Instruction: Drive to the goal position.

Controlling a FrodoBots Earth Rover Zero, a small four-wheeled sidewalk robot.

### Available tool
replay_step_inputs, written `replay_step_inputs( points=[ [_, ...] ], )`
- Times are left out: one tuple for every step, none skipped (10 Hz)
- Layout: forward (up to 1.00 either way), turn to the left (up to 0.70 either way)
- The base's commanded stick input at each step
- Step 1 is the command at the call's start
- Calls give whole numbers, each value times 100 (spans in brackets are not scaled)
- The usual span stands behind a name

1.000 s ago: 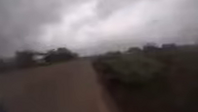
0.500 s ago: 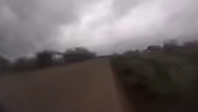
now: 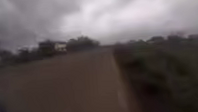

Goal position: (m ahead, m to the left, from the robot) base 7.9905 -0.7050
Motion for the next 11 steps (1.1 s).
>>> replay_step_inputs(
  points=[
    [85, 0],
    [85, 0],
    [85, 0],
    [85, 0],
    [85, 0],
    [85, 0],
    [85, 0],
    [85, 0],
    [85, 0],
    [85, 0],
    [85, 0]
  ],
)
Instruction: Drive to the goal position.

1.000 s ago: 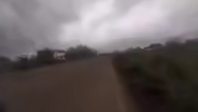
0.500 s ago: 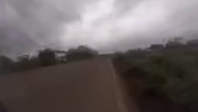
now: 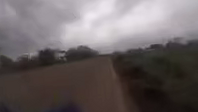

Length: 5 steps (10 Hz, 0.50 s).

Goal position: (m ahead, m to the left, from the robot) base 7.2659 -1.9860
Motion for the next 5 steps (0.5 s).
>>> replay_step_inputs(
  points=[
    [85, 0],
    [85, 0],
    [85, 0],
    [85, 0],
    [85, 0]
  ],
)
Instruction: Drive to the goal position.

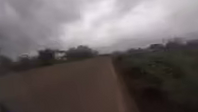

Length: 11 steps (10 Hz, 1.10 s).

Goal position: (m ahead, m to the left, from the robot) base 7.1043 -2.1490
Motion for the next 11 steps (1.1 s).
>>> replay_step_inputs(
  points=[
    [85, 0],
    [85, 0],
    [73, 0],
    [39, 0],
    [5, 0],
    [0, 0],
    [0, 0],
    [66, 0],
    [85, 0],
    [85, 0],
    [85, 0]
  ],
)
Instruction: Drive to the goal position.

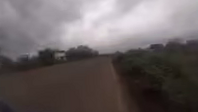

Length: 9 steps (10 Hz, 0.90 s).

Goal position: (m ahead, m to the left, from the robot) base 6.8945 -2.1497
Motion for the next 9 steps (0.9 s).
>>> replay_step_inputs(
  points=[
    [85, 0],
    [85, 0],
    [85, 0],
    [85, 0],
    [85, 0],
    [85, 0],
    [85, 0],
    [85, 0],
    [85, 0]
  ],
)
